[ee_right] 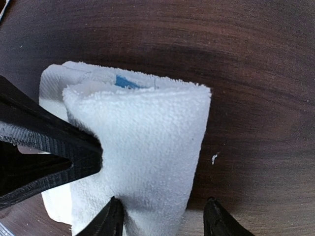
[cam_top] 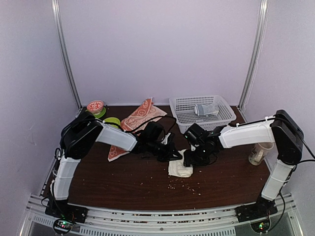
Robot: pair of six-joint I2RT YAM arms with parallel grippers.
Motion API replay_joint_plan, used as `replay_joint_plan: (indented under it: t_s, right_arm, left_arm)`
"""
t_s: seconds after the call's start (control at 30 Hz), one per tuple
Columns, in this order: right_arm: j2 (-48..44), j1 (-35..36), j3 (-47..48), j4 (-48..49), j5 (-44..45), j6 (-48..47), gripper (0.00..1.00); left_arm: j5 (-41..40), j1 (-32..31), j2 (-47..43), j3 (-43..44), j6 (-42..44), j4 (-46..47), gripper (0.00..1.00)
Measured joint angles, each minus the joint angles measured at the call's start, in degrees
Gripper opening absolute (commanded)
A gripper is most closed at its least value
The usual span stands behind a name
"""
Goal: Roll the towels
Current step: Roll the towel at the center of the board.
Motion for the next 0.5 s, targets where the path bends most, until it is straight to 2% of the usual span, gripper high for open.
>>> replay_joint_plan:
  t_s: [0.2, 0.5]
  right_arm:
    - [-1.3, 0.0, -0.4, 0.0, -0.9, -1.2, 0.58]
    - [-14.2, -3.7, -11.1, 6.9, -5.2, 0.5, 0.57]
  left_arm:
    - [-0.2, 0.0, 0.2, 1.2, 0.0, -0.9, 0.0]
    - [-0.4, 0.0, 0.4, 1.2, 0.0, -1.3, 0.0]
